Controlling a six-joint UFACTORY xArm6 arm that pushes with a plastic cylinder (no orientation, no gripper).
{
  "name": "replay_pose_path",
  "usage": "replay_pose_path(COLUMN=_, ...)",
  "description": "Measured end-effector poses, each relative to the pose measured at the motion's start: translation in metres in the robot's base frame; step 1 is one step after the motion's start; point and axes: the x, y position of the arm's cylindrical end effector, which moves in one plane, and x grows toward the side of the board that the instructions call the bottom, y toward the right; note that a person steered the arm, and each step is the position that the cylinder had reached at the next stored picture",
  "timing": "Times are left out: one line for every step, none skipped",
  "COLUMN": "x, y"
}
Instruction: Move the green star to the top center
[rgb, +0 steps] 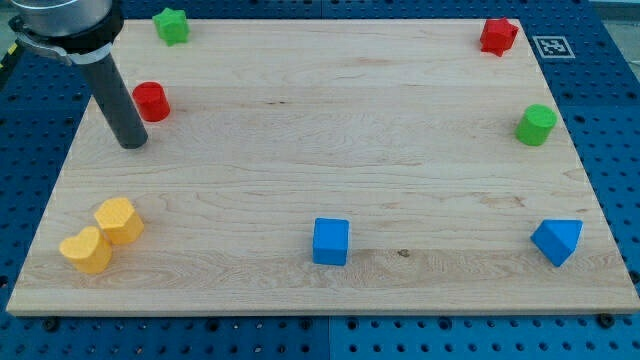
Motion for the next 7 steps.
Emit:
replay_pose_path(x=0.000, y=0.000)
replay_pose_path(x=0.000, y=-0.006)
replay_pose_path(x=-0.011, y=-0.029)
replay_pose_path(x=-0.040, y=-0.043)
replay_pose_path(x=-0.089, y=-0.045)
replay_pose_path(x=-0.153, y=-0.045)
replay_pose_path(x=-0.192, y=-0.045)
